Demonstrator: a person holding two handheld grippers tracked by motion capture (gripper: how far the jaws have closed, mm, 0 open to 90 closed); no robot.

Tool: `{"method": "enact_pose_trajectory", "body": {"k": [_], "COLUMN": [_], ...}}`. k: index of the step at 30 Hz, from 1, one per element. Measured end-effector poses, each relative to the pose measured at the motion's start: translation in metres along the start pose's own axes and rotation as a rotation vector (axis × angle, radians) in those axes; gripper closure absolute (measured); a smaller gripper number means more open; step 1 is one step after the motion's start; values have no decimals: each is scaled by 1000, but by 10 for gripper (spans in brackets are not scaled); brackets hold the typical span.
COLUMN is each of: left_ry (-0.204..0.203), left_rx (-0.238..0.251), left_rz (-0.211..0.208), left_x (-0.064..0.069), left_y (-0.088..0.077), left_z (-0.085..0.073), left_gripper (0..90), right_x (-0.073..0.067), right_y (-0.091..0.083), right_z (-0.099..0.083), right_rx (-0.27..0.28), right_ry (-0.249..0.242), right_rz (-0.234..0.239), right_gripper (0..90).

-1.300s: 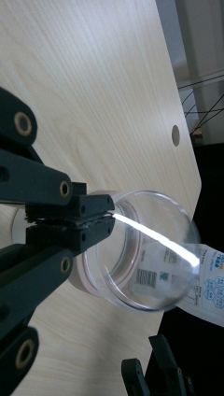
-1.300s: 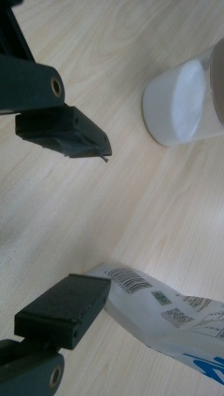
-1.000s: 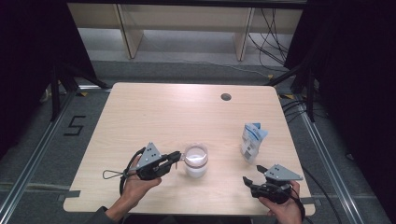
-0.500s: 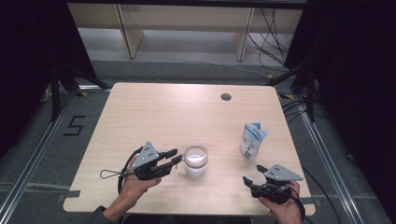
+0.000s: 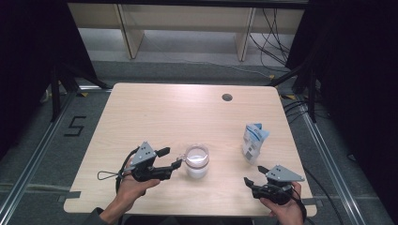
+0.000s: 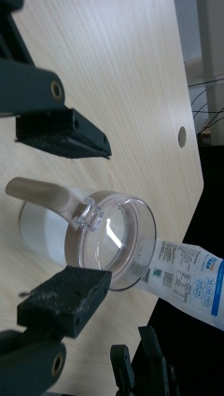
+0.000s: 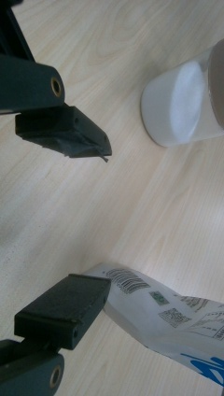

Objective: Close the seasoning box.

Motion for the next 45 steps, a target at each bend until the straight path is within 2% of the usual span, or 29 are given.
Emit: {"method": "enact_pose_trajectory", "body": {"k": [1, 4, 6, 7, 11, 14, 16, 17, 20, 21, 22, 24, 25, 27, 28, 30, 33, 34, 39, 43, 44, 45], "left_ry": [2, 1, -3, -4, -16, -17, -26, -23, -32, -23, -25, -24, -23, -21, -25, -24, -29, -14, -14, 11, 16, 16], "left_rx": [7, -9, -5, -6, -17, -23, -25, -29, -33, -43, -44, -49, -57, -62, -73, -77, -79, -84, -94, -106, -112, -112], "left_rz": [-5, 4, -15, -16, -7, -12, -10, -6, -8, -8, -14, -13, -18, -18, -7, -11, -12, -16, -12, -16, -19, -19], "left_x": [1, 1, 4, 4, 3, 3, 3, 2, 0, -1, 0, 0, 2, 2, 3, 4, 4, 3, 3, 6, 8, 8], "left_y": [0, -3, -3, -4, -6, -8, -8, -10, -11, -13, -13, -13, -14, -15, -16, -16, -17, -17, -17, -16, -15, -15], "left_z": [0, -1, -2, -3, -7, -10, -12, -14, -17, -19, -20, -22, -24, -26, -29, -31, -33, -35, -40, -45, -48, -48], "left_gripper": [304, 255, 240, 227, 195, 183, 177, 177, 177, 177, 176, 174, 170, 168, 167, 164, 161, 160, 159, 156, 155, 155], "right_x": [0, 1, 1, 2, 3, 2, 2, 4, 6, 6, 3, 2, 4, 2, 4, 5, 6, 6, 6, 6, 2, 2], "right_y": [0, 1, 1, 2, 1, 1, 1, 2, 2, 1, 0, 1, 3, 4, 3, 1, 2, 2, 2, 1, 0, 0], "right_z": [0, -1, -2, -2, 0, 3, 3, 4, 5, 6, 6, 7, 7, 7, 7, 7, 7, 8, 7, 7, 6, 6], "right_rx": [3, 3, -1, 1, 19, 35, 37, 43, 61, 61, 57, 61, 67, 66, 65, 61, 64, 71, 68, 65, 57, 57], "right_ry": [14, 13, 19, 10, 29, 54, 52, 45, 60, 56, 84, 76, 39, 47, 44, 50, 41, 37, 35, 44, 76, 76], "right_rz": [0, -4, 2, 6, -1, 0, -5, 0, -10, -16, -11, 1, 1, 19, 15, 2, 10, 10, 11, 7, 5, 5], "right_gripper": [315, 310, 307, 292, 246, 219, 211, 169, 162, 160, 159, 159, 160, 160, 160, 160, 160, 159, 159, 160, 160, 160]}}
Point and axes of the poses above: each handheld gripper's, and its own axes: y roughly forward along the jaws, z roughly out of its top, x roughly to its right, the point moved 10 cm from there along y, roughly forward along the jaws, and after that the axes turned 5 degrees about -y, right-handed, at the moved point
